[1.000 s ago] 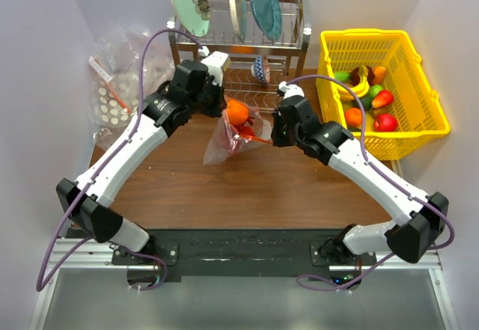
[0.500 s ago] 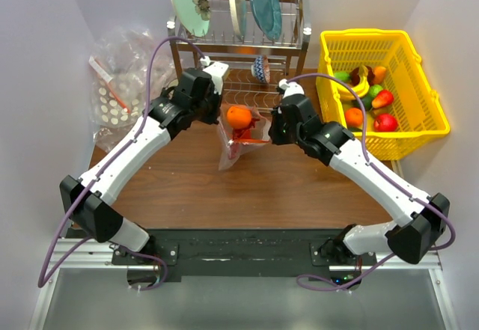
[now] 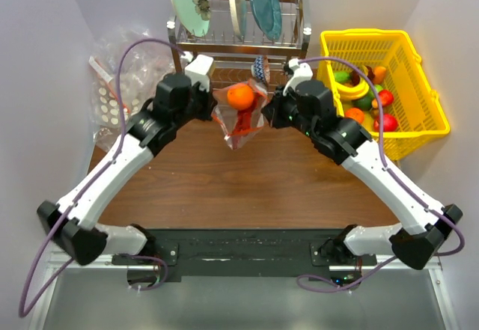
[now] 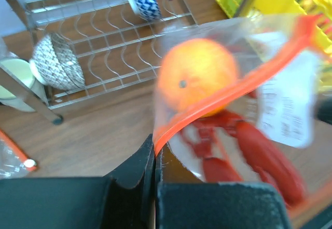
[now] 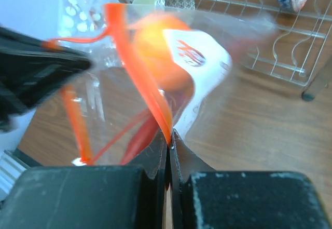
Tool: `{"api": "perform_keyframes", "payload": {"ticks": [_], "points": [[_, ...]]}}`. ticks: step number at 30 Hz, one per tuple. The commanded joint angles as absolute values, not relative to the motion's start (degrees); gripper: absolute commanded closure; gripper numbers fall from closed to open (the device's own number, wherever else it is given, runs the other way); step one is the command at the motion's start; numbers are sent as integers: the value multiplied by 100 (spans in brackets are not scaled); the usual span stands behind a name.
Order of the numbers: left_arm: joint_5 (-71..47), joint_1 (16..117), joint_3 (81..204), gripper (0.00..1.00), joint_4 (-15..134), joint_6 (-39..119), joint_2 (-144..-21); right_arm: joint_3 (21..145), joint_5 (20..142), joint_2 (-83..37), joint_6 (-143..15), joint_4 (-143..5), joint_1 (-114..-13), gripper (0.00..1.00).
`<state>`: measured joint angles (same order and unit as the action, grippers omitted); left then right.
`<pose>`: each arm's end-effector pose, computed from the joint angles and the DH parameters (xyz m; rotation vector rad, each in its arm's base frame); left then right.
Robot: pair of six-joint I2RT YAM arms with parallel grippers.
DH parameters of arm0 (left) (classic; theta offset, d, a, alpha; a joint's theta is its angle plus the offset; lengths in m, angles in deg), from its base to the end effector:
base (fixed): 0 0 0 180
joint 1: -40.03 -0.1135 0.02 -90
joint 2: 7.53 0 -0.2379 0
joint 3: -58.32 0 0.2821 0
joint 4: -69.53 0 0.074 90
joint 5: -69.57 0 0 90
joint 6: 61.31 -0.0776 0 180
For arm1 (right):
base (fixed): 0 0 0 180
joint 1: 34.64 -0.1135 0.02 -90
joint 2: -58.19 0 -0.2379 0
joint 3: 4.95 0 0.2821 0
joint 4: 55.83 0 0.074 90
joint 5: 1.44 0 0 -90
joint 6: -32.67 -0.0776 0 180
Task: Place the food in the zip-top bag and seal the zipper
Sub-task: Adjust the zipper food storage bag at the center of the board.
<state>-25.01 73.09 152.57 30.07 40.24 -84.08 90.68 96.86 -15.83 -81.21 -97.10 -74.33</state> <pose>0.3168 -0.1988 0.3745 0.3158 1.9491 -0.4346 0.2832 0.2205 0.3954 -0.1699 1.9503 0.6051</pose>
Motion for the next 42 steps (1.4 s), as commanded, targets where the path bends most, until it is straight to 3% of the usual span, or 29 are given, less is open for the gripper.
{"api": "perform_keyframes", "payload": {"ticks": [1,5,10,13,19,25,28,31,32,42], "points": [[-1940,7264,14224,100,3810,4240,-8345,8179,9446,-2028,-8465,-9693,-7420,100],[-1480,7264,15272,100,2713,4091,-9416,8351,9076,-2363,-8423,-9825,-7420,100],[-2034,7272,15989,100,2788,3915,-8972,9240,9506,-2039,-8150,-10106,-7411,100],[-2377,7272,15702,100,3130,3906,-8559,9382,9507,-1670,-8080,-9923,-7419,100],[-2071,7272,14259,100,3723,4188,-8205,7934,9401,-1247,-8413,-9508,-7411,100],[-1841,7272,14644,100,3150,4012,-8795,7554,9208,-1529,-8501,-9738,-7420,100],[-1789,7272,14724,100,3290,3942,-8690,7658,9330,-1362,-8467,-9737,-7419,89],[-1824,7272,14838,100,3273,3898,-8680,7851,9357,-1318,-8388,-9834,-7411,65],[-1832,7272,14864,100,3264,3871,-8698,7905,9366,-1318,-8361,-9878,-7419,52],[-1947,7272,14812,100,3308,3810,-8593,9248,10779,-1072,-7860,-11220,-7376,46]]}}
